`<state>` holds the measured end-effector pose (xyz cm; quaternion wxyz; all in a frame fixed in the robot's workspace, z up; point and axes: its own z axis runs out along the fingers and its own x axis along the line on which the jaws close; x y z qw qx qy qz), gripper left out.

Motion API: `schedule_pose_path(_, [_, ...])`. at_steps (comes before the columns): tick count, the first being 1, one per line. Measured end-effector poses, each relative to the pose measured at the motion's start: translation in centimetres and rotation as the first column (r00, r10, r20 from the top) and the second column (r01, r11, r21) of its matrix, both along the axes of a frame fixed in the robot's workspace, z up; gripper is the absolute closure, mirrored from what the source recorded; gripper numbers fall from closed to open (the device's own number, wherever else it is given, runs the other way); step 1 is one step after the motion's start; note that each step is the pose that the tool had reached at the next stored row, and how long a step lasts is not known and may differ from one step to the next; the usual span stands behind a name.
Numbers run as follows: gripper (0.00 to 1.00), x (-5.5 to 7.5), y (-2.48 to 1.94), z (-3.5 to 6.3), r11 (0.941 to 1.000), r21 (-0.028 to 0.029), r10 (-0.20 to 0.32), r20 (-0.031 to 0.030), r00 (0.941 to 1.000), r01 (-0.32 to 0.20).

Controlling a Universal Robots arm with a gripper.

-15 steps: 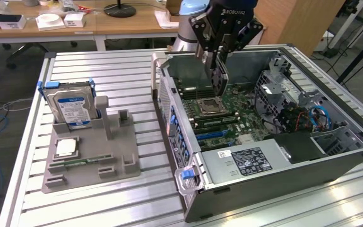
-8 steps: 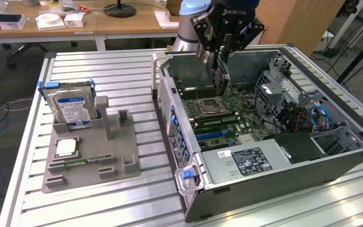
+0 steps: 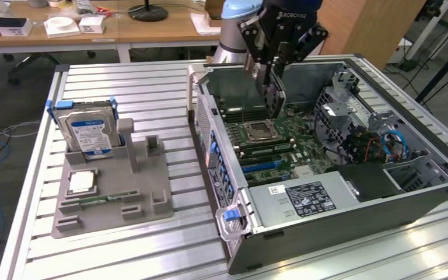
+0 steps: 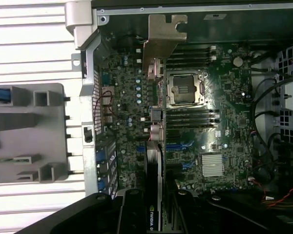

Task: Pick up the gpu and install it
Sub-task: 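Pick up the gpu and move the gpu toward the slot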

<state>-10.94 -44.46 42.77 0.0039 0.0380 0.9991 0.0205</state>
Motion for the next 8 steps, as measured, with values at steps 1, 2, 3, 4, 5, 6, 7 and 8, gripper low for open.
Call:
schedule_pose_path(1, [0.74,0.04,0.00,0.00,1.0000,0.0000,0.000,0.0000,1.0000,0.000])
schedule_pose_path(2, [0.74,0.08,0.00,-0.01,1.0000,0.0000,0.000,0.0000,1.0000,0.000])
schedule_pose_path(3, [0.74,0.12,0.00,-0.01,1.0000,0.0000,0.000,0.0000,1.0000,0.000])
schedule_pose_path(4, [0.74,0.16,0.00,-0.01,1.0000,0.0000,0.000,0.0000,1.0000,0.000])
schedule_pose_path(5, [0.74,0.21,0.00,-0.01,1.0000,0.0000,0.000,0.0000,1.0000,0.000])
schedule_pose_path(6, [0.74,0.25,0.00,-0.01,1.0000,0.0000,0.000,0.0000,1.0000,0.000])
schedule_pose_path(7, [0.74,0.29,0.00,-0.02,1.0000,0.0000,0.000,0.0000,1.0000,0.000])
schedule_pose_path(8, [0.74,0.33,0.00,-0.02,1.0000,0.0000,0.000,0.0000,1.0000,0.000])
